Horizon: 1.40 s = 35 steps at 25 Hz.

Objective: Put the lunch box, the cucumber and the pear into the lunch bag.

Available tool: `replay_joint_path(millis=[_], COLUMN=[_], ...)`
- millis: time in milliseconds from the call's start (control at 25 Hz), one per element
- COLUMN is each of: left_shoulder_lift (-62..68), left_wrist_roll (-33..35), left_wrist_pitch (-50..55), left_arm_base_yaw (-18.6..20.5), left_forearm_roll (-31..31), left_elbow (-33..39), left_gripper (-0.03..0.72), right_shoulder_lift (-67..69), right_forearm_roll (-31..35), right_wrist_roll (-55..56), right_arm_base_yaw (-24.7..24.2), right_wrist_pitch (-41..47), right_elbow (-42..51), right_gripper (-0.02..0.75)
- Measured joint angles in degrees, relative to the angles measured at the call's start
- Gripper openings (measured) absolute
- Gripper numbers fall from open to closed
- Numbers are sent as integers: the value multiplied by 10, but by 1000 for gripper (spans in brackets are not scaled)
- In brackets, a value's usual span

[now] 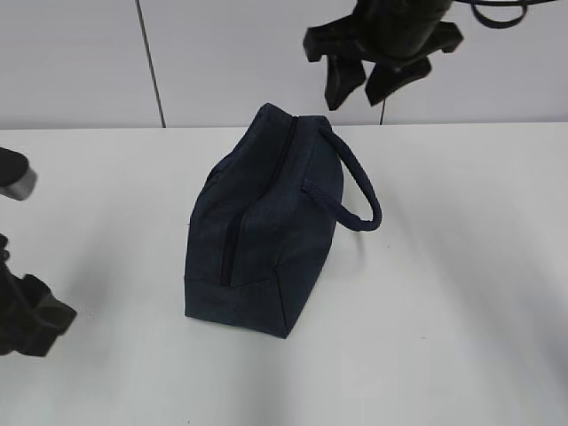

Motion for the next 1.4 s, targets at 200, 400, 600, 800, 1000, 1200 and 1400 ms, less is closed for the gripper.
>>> replay_joint_path(millis=[200,400,600,800,1000,1200,1400], left_shoulder_lift=[-106,-192,-272,-378,-474,-539,-616], left_wrist_roll=[-56,-74,-78,-79,-80,-80,-80], left_wrist_pitch=[2,55,143,230,291,331,332], left_arm_base_yaw=[13,14,15,15,15,15,15], left_forearm_roll=[31,33,36,37,39,40,52], left_elbow=[0,0,0,0,0,1,16], left_gripper=[332,332,332,330,330,330,329], right_shoulder_lift=[-157,-331,-516,-719,-885,-970,-1040], right_forearm_roll=[-29,-37,-52,-69,-111,-90,-90], right_wrist_roll=[27,40,53,56,42,-12,-23], right_arm_base_yaw=[2,3,3,3,3,3,3], right_wrist_pitch=[-81,-124,-119,-50,18,31,29], right_elbow=[212,421,564,648,705,752,754], right_gripper=[398,393,392,392,391,391,392])
